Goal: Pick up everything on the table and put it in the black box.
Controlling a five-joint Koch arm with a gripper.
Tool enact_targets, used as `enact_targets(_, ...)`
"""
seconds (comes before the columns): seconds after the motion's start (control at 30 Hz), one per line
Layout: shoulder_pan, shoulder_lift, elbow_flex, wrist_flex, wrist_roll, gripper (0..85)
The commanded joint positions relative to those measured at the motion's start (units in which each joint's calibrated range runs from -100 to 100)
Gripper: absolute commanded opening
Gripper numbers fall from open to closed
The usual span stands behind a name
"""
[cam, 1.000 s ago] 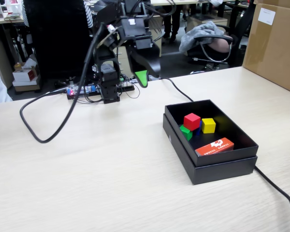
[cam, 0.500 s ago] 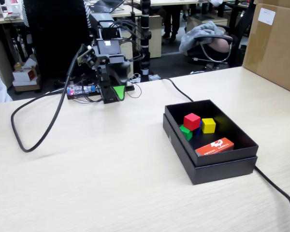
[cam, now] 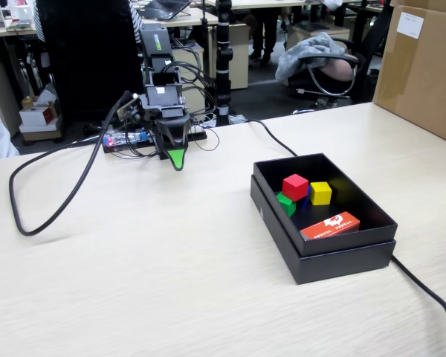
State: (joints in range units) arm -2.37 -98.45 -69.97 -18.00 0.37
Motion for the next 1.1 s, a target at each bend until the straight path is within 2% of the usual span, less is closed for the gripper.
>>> enact_targets(0.0, 0.0, -1.6, -3.3, 10.8, -1.2, 54.4)
enact_targets(0.03, 0.0, -1.6, -7.9, 16.1, -1.9, 54.4)
enact_targets(0.2, -0.2, -1.6, -18.7, 26.3, -4.2, 54.3)
enact_targets(0.37, -0.2, -1.6, -26.5, 32.3, -5.0, 54.0)
enact_targets(0.73, 0.8, -1.6, -27.6, 19.9, -4.8, 49.9)
enact_targets(1.07, 0.8, -1.6, -27.6, 19.9, -4.7, 49.2)
